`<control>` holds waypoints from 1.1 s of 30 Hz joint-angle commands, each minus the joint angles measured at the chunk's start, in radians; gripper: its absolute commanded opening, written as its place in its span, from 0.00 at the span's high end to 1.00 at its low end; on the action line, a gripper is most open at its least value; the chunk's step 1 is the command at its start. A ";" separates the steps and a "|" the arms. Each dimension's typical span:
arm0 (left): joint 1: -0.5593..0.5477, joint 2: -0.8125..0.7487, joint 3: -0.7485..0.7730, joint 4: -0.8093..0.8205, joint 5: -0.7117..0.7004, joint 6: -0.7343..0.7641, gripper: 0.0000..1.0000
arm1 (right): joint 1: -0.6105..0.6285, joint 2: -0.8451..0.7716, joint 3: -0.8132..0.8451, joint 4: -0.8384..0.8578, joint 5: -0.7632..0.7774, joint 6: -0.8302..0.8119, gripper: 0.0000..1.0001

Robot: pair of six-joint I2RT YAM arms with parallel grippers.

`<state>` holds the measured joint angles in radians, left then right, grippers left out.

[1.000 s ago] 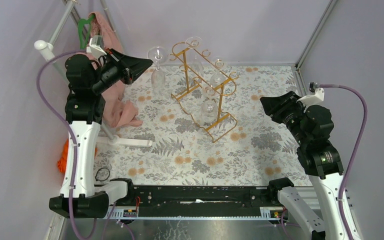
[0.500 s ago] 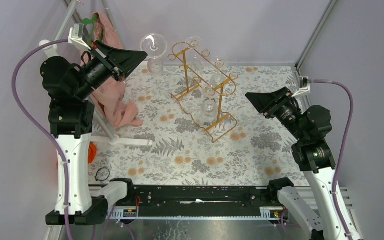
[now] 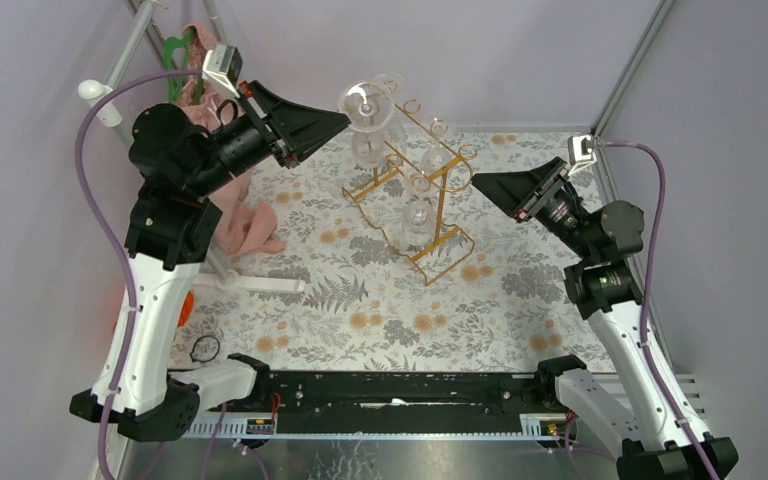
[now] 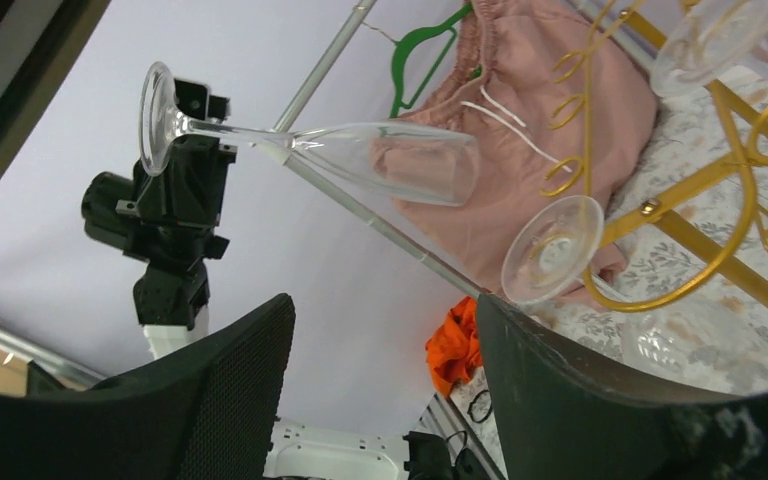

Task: Take the wine glass off the wine glass rack

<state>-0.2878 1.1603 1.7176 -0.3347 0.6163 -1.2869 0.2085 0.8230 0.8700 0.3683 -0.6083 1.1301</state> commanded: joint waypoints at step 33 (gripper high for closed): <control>-0.430 0.193 0.230 0.166 -0.243 -0.010 1.00 | -0.004 0.248 -0.156 0.885 -0.036 0.505 0.17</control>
<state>-0.6994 1.3437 1.8980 -0.2634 0.3981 -1.2922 0.2085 1.0683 0.7170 1.1584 -0.6483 1.6123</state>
